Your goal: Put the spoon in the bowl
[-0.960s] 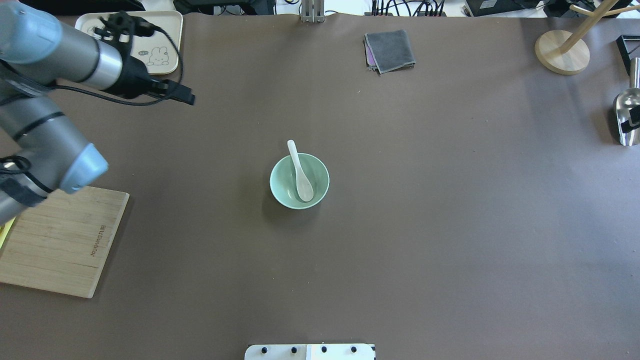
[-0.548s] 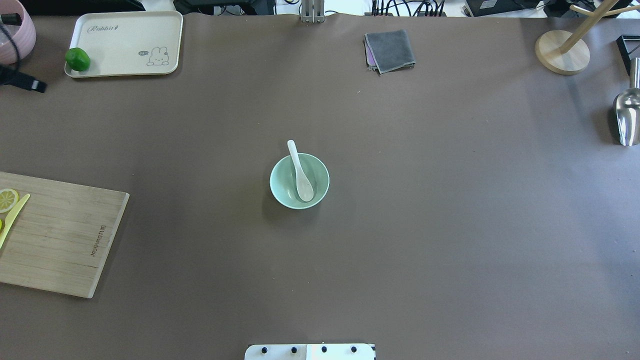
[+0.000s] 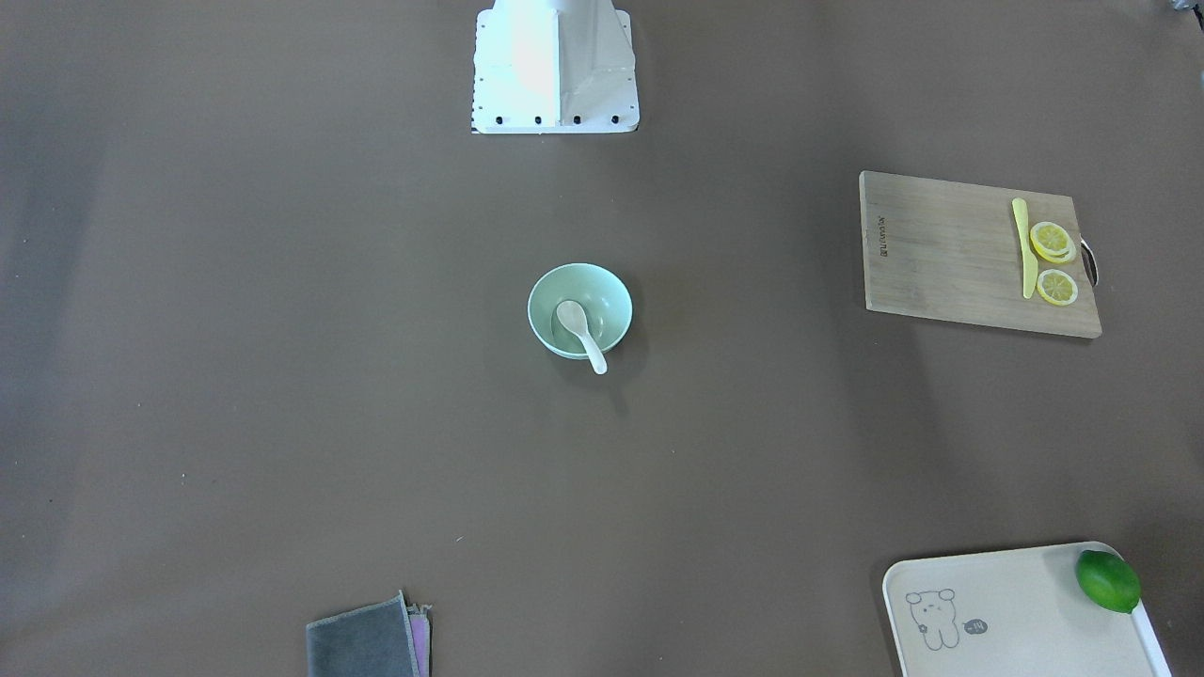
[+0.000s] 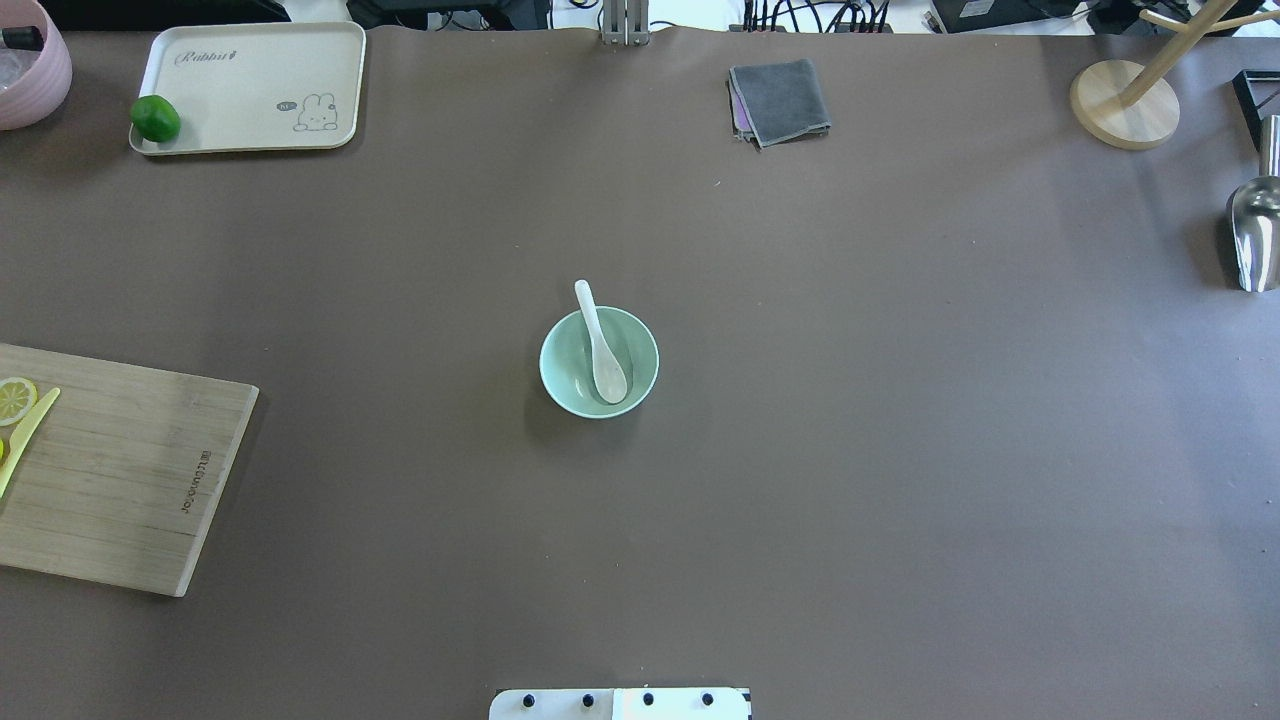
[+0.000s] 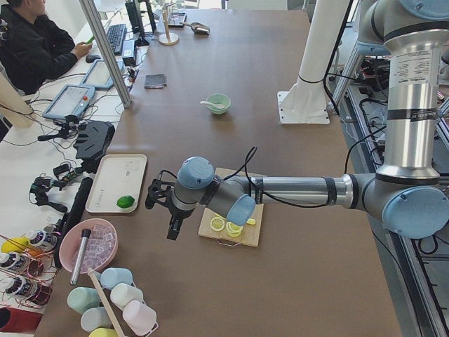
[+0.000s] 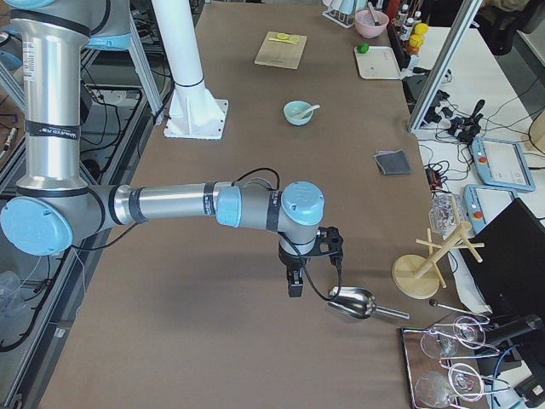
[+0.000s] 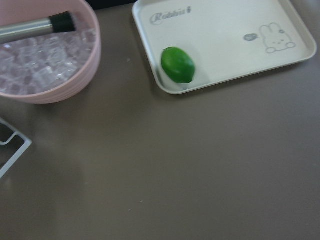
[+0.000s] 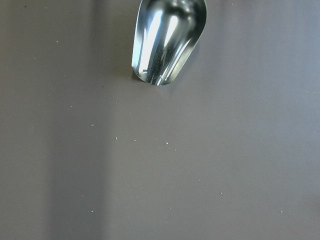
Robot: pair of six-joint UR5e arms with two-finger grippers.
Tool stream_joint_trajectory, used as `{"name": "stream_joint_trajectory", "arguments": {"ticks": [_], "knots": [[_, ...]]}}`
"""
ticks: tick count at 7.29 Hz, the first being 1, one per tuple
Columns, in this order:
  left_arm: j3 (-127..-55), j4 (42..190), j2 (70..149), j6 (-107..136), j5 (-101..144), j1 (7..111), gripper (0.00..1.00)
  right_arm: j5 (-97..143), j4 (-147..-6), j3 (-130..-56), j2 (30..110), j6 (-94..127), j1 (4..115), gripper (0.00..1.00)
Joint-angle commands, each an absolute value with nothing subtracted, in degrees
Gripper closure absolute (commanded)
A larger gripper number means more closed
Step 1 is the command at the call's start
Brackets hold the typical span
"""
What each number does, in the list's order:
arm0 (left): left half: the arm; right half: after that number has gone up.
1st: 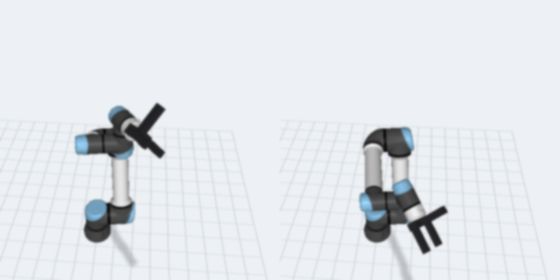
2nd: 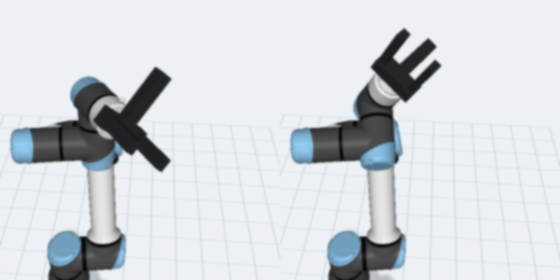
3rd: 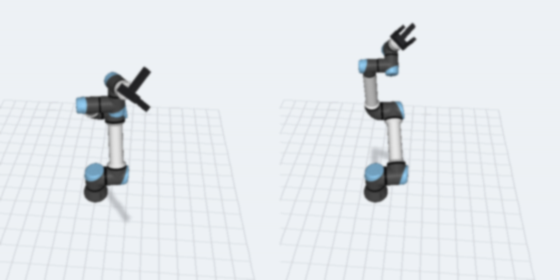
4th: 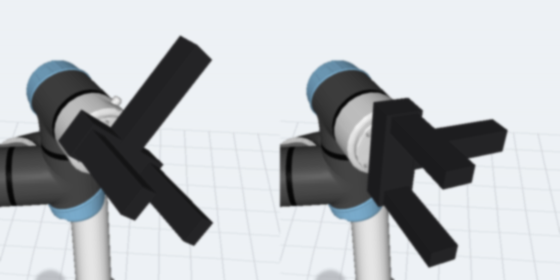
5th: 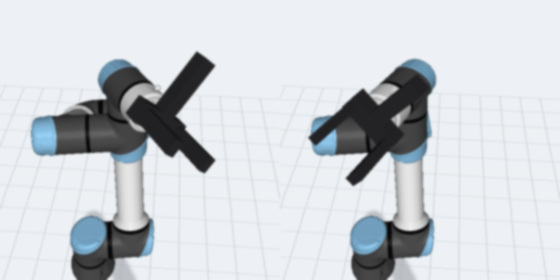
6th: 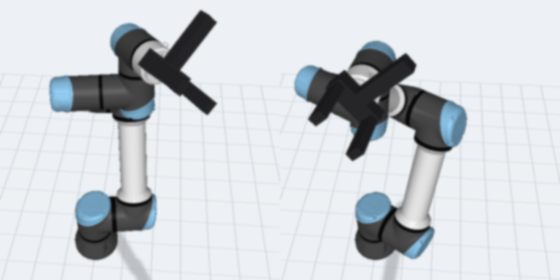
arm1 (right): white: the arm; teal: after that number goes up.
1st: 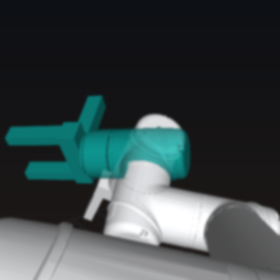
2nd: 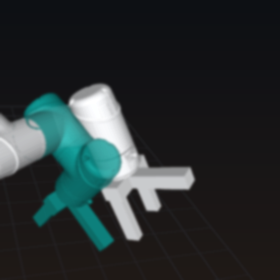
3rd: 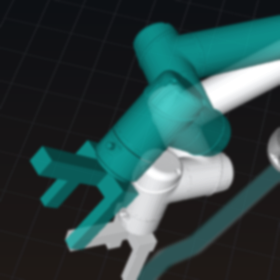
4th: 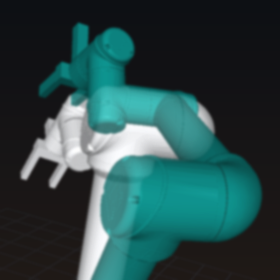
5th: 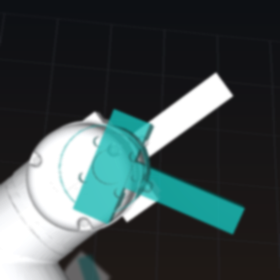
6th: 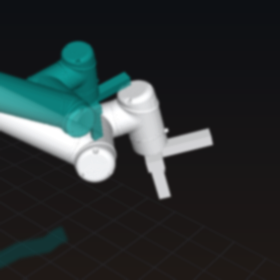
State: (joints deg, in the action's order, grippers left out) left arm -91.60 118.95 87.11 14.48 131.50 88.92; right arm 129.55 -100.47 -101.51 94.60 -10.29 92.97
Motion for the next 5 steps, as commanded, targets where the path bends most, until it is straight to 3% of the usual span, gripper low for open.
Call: {"name": "stream_joint_trajectory", "arguments": {"ticks": [1, 5], "knots": [[-97.6, 105.7, 85.5, 6.0, 132.4, 91.4, 0.02, 129.9, -100.5, -101.3, 95.6, -10.5, 93.1, 0.00], [-99.1, 104.6, 82.7, 6.4, 132.1, 91.1, 0.02, 132.2, -100.7, -101.2, 95.6, -9.8, 93.1, 0.00]]}}
